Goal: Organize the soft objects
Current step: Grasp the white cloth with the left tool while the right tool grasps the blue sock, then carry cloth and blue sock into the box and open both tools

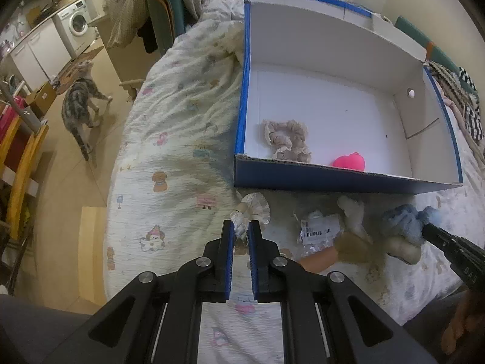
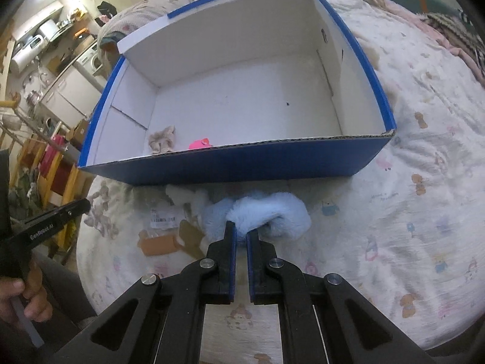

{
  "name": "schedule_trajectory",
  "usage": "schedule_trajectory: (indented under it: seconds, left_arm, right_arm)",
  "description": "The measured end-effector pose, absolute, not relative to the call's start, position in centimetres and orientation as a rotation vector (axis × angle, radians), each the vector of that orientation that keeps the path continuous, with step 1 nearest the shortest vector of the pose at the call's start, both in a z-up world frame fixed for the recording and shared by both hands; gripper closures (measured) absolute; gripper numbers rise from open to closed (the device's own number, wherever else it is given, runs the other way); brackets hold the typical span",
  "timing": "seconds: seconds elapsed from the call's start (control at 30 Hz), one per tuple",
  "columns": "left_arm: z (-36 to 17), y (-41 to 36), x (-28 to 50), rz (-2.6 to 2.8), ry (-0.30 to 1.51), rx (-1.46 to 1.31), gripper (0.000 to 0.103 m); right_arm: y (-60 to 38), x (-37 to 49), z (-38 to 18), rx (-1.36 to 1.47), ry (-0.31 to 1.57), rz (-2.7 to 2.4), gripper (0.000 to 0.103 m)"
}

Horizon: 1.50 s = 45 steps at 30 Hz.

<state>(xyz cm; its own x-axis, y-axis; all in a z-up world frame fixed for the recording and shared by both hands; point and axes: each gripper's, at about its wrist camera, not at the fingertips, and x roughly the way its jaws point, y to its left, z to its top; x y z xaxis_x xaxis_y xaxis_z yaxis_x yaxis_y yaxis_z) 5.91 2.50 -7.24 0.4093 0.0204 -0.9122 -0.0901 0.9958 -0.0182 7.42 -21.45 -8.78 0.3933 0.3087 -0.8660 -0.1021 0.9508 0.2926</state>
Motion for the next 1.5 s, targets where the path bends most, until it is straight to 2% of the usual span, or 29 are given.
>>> schedule_trajectory:
  seconds: [0.47, 0.83, 1.5]
  left_arm:
    - [-3.2, 2.0, 4.1, 0.051, 1.036, -0.041, 0.094]
    - [0.0, 0.7, 3.8, 0.040, 0.956, -0.030, 0.094]
    - [4.5, -2.2, 12.4, 0.003, 0.871, 0.019, 0.094]
  right_arm:
    - [-21.6, 5.1, -4.8, 0.236, 1.027, 0.295, 0.095]
    - [-20.3, 3.4, 0.1, 0.190, 0.834, 0.330, 0.095]
    - [-20.9, 11.0, 3.7, 0.177, 0.754, 0.326, 0.095]
